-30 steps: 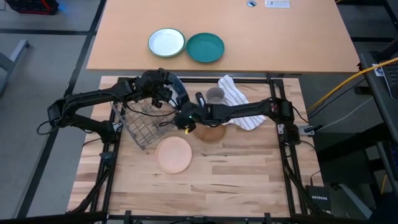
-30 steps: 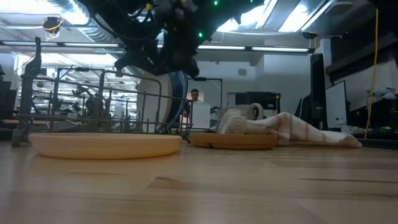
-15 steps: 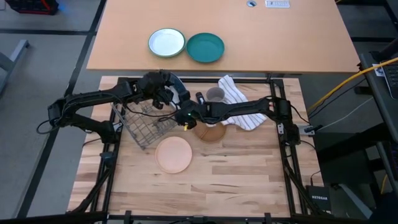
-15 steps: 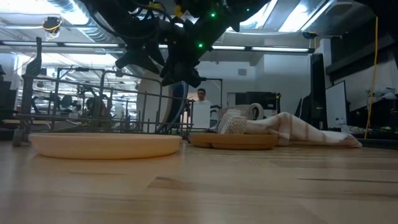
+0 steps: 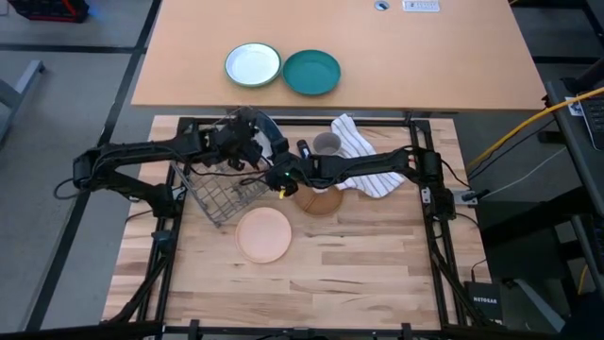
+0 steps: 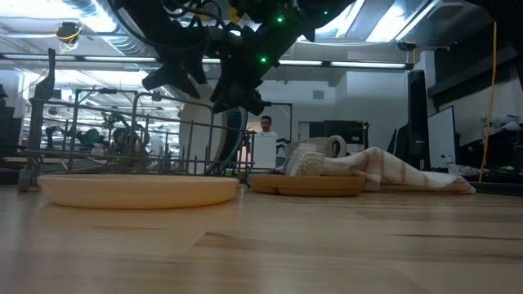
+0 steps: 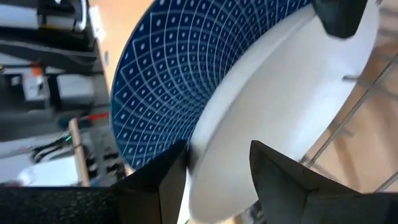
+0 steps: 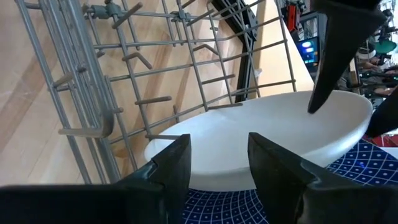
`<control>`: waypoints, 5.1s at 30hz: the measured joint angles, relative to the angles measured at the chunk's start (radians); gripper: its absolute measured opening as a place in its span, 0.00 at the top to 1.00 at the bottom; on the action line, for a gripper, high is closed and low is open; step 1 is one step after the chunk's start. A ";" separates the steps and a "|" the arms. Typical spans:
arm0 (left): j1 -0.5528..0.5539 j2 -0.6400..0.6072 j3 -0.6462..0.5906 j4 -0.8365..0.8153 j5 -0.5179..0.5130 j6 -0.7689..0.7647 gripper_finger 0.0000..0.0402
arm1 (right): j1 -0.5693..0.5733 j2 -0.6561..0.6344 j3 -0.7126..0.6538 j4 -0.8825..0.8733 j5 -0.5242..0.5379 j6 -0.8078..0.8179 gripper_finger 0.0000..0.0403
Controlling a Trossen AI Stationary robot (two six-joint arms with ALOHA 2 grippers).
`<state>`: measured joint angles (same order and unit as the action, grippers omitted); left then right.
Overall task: Sort dishes
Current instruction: Put the light orange plate into the dish rack
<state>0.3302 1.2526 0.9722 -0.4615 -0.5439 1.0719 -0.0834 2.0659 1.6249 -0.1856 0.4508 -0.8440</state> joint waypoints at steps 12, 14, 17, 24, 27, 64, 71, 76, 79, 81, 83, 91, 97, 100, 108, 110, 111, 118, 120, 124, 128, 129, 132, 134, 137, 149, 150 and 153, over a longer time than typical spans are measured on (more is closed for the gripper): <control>-0.109 -0.101 -0.001 -0.092 -0.161 -0.136 0.59 | -0.001 0.000 0.000 0.002 0.003 0.001 0.59; -0.138 -0.127 -0.001 -0.148 -0.163 -0.244 0.59 | -0.001 0.000 0.000 0.002 0.003 0.000 0.59; -0.187 -0.155 -0.001 -0.248 -0.161 -0.430 0.59 | -0.001 0.000 0.000 0.003 0.003 -0.002 0.59; -0.275 -0.157 -0.002 -0.379 0.057 -0.857 0.59 | 0.006 0.000 -0.002 0.004 0.013 -0.034 0.59; -0.302 -0.150 -0.002 -0.359 0.193 -0.956 0.59 | 0.017 0.000 -0.002 0.002 0.029 -0.067 0.59; -0.490 0.304 -0.002 0.084 0.317 -0.854 0.59 | 0.414 -0.278 -0.002 -0.981 0.473 0.429 0.59; -0.443 0.467 -0.003 0.145 0.316 -0.729 0.59 | 0.523 -0.291 -0.002 -1.195 0.428 0.698 0.59; -0.389 0.518 -0.003 0.158 0.324 -0.708 0.59 | 0.582 -0.291 -0.002 -1.206 0.365 0.784 0.59; -0.352 0.521 -0.002 0.164 0.337 -0.663 0.59 | 0.611 -0.291 -0.002 -1.203 0.351 0.796 0.59; -0.329 0.520 -0.002 0.157 0.375 -0.641 0.59 | 0.627 -0.291 -0.002 -1.201 0.332 0.815 0.59; -0.310 0.520 -0.002 0.147 0.457 -0.647 0.59 | 0.639 -0.291 -0.002 -1.202 0.322 0.840 0.59; -0.273 0.523 -0.002 0.098 0.589 -0.649 0.60 | 0.662 -0.291 -0.001 -1.200 0.290 0.871 0.59; -0.285 0.523 -0.002 0.104 0.585 -0.619 0.75 | 0.659 -0.290 -0.001 -1.200 0.289 0.871 0.59; -0.294 0.522 -0.002 0.106 0.581 -0.619 0.86 | 0.659 -0.290 -0.001 -1.200 0.293 0.870 0.59; -0.335 0.518 0.057 0.076 0.586 -0.665 0.97 | 0.659 -0.290 0.000 -1.225 0.442 0.866 0.59; -0.346 0.518 0.100 0.027 0.572 -0.650 0.99 | 0.659 -0.294 0.000 -1.262 0.494 0.866 0.59; -0.352 0.518 0.124 -0.001 0.556 -0.647 0.99 | 0.658 -0.297 0.000 -1.276 0.515 0.866 0.59; -0.386 0.484 0.335 -0.205 0.404 -0.591 0.99 | 0.627 -0.362 0.000 -1.348 0.577 0.866 0.59; -0.396 0.453 0.389 -0.253 0.323 -0.563 0.99 | 0.615 -0.383 0.000 -1.357 0.584 0.866 0.59; -0.425 0.373 0.487 -0.355 0.054 -0.496 1.00 | 0.597 -0.410 0.000 -1.380 0.605 0.866 0.59; -0.461 0.270 0.537 -0.365 -0.227 -0.419 1.00 | 0.588 -0.419 0.000 -1.386 0.626 0.860 0.59; -0.468 0.243 0.540 -0.359 -0.288 -0.403 1.00 | 0.585 -0.420 0.000 -1.387 0.632 0.859 0.59; -0.482 0.172 0.541 -0.366 -0.447 -0.384 1.00 | 0.571 -0.420 0.000 -1.386 0.640 0.852 0.59; -0.481 0.141 0.541 -0.383 -0.525 -0.390 1.00 | 0.556 -0.420 0.000 -1.386 0.644 0.842 0.59; -0.472 0.118 0.541 -0.444 -0.607 -0.391 1.00 | 0.536 -0.420 0.000 -1.386 0.651 0.840 0.59; -0.349 0.114 0.289 -0.530 -0.773 -0.217 1.00 | 0.474 -0.420 0.000 -1.386 0.657 0.839 0.59; -0.334 0.114 0.261 -0.526 -0.791 -0.192 1.00 | 0.468 -0.420 0.000 -1.385 0.657 0.839 0.59; -0.286 0.114 0.192 -0.517 -0.793 -0.171 1.00 | 0.456 -0.419 0.000 -1.384 0.663 0.839 0.59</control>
<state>0.0438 1.3661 1.1645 -0.9784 -1.3365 0.9011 0.3728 1.6466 1.6245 -1.5695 1.1138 -0.0048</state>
